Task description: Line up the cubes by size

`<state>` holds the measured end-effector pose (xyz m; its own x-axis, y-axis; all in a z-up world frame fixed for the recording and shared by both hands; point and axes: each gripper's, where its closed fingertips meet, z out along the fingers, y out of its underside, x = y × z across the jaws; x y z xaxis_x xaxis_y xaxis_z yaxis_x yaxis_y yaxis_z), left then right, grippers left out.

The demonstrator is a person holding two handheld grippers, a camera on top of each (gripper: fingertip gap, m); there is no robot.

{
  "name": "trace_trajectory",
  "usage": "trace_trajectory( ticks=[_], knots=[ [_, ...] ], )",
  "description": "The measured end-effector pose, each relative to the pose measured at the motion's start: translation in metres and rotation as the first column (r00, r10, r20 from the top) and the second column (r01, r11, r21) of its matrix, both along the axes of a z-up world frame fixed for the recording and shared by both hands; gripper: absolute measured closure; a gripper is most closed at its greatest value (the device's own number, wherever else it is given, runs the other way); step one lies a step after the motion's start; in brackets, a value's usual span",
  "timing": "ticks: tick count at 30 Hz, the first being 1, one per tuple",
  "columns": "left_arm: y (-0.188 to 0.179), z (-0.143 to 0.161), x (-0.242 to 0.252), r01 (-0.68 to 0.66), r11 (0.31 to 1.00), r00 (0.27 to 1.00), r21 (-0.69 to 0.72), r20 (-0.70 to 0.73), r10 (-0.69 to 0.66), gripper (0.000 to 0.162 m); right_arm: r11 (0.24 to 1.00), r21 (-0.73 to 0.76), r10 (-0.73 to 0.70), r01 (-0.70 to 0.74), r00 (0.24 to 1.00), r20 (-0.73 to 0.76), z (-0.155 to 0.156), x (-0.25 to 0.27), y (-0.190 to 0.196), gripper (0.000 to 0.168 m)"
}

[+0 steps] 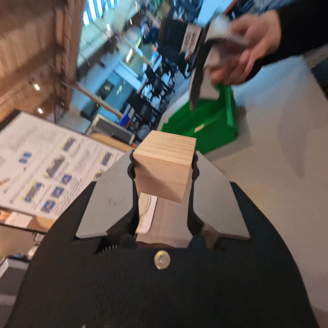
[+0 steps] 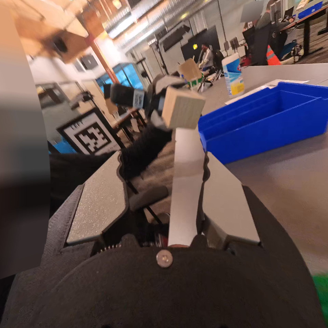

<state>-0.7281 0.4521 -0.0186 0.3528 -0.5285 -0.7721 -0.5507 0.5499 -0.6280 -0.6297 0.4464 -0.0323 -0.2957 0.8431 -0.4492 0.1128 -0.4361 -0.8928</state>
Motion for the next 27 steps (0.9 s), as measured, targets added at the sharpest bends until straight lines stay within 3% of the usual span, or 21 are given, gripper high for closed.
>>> trace_trajectory(
  ticks=[3, 7, 9, 16, 20, 23, 25, 27],
  knots=[
    [-0.018, 0.000, 0.043, 0.053, 0.996, 0.997, 0.073, 0.052, -0.057, 0.099, 0.997, -0.082, 0.008, -0.011, 0.999, -0.032, 0.004, -0.030, -0.005, 0.075],
    [-0.028, -0.004, 0.066, 0.073, 0.993, 0.989, 0.098, 0.123, -0.085, 0.099, 0.997, -0.079, 0.004, -0.004, 1.000, 0.001, -0.011, -0.057, -0.010, 0.076],
    [-0.026, -0.008, 0.066, 0.055, 0.995, 0.988, 0.089, 0.142, -0.067, 0.100, 0.983, -0.134, 0.113, -0.122, 0.991, -0.075, -0.004, -0.055, -0.024, 0.111],
    [-0.015, -0.039, 0.066, -0.041, 0.999, 0.990, -0.027, 0.135, 0.045, 0.100, 0.978, -0.186, 0.093, -0.096, 0.995, -0.026, -0.032, -0.053, -0.014, 0.113],
    [-0.016, -0.049, 0.059, -0.111, 0.993, 0.982, -0.033, 0.147, 0.115, 0.103, 0.996, -0.089, 0.030, -0.027, 0.999, 0.035, -0.031, -0.032, -0.001, 0.113],
    [-0.027, -0.047, 0.047, -0.103, 0.986, 0.960, -0.129, 0.247, 0.132, 0.124, 0.993, 0.089, -0.086, 0.078, 0.991, 0.098, -0.014, 0.007, 0.033, 0.112],
    [-0.034, -0.058, 0.041, -0.080, 0.962, 0.940, -0.260, 0.302, 0.160, 0.138, 0.931, 0.320, -0.252, 0.174, 0.942, 0.221, -0.015, 0.041, 0.074, 0.112],
    [-0.036, -0.077, 0.034, -0.104, 0.928, 0.924, -0.358, 0.310, 0.223, 0.153, 0.832, 0.519, -0.414, 0.199, 0.844, 0.341, -0.023, 0.078, 0.119, 0.112]
  ],
)
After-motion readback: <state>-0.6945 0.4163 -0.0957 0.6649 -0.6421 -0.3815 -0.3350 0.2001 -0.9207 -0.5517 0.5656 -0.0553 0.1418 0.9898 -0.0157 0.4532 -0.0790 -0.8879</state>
